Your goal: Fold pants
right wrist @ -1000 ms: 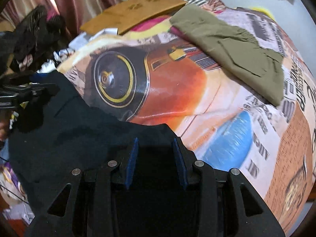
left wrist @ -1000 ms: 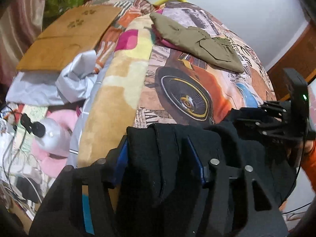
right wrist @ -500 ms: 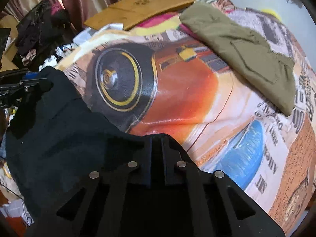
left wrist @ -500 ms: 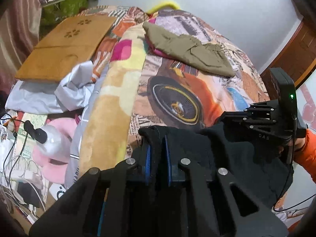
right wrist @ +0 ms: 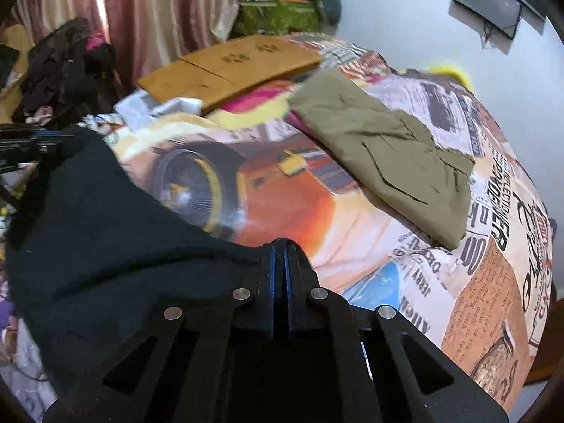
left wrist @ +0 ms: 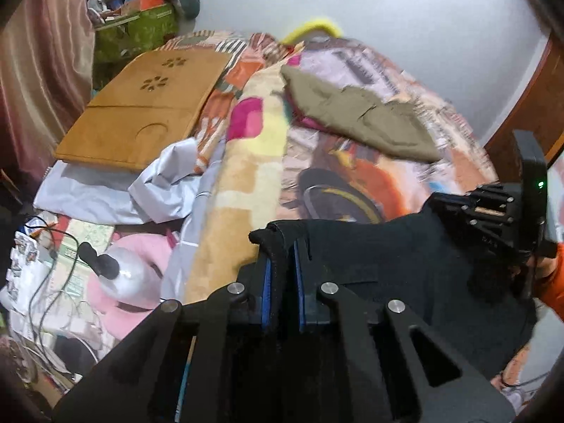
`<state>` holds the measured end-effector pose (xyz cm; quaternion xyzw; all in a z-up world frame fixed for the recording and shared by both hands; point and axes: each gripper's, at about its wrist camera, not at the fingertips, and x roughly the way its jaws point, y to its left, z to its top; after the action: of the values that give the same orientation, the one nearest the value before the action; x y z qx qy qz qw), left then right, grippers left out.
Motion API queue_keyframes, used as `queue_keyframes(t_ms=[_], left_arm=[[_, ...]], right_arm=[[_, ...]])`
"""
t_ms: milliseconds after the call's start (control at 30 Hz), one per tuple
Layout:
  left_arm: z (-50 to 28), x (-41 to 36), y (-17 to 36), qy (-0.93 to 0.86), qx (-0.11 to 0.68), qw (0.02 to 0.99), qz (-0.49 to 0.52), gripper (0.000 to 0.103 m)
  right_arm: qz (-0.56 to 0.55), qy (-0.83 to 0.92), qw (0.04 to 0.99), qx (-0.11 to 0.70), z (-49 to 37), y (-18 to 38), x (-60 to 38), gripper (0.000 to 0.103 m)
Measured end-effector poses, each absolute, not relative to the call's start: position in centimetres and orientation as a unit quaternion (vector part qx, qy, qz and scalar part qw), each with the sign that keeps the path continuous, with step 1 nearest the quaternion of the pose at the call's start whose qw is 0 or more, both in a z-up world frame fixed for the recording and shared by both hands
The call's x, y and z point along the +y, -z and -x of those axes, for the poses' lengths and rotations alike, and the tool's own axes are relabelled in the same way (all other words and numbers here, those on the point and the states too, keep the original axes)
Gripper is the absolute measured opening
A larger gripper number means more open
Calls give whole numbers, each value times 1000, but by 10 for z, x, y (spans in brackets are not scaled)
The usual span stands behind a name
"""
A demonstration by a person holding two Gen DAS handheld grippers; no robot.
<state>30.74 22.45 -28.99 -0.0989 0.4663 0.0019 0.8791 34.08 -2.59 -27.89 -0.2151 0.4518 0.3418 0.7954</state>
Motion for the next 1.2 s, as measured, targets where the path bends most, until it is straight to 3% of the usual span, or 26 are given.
queue_keyframes(t_ms=[200,233,300,433,567,700,867,1033,1200], left_arm=[[-322,236,307,-26,479,872,99,11],[-322,235,306,-41,476,874,85,5],[-323,237,304,-110,470,875,23,4],[-315,274,294,-77,463,873,133,4],[-297,281,272,-74,436,884,151,4],[-289,263,258,-52,431,889,144,4],[-290,230,252,-14,435,892,123,4],[-299,195,264,18,454,885,99,8],[-314,181,293,21,489,867,92,8]], right_arm=[[226,-338,793,453,-345,289,-19,4],[223,-339,792,457,-347,289,-21,4],[218,-331,791,466,-351,288,-25,4],[195,-325,789,484,-352,278,-39,11],[167,-319,802,477,-350,256,-64,14],[134,-316,813,470,-347,232,-92,24],[131,-315,816,466,-340,223,-110,25],[150,-324,803,478,-334,243,-111,35],[163,-335,786,494,-336,267,-102,36]])
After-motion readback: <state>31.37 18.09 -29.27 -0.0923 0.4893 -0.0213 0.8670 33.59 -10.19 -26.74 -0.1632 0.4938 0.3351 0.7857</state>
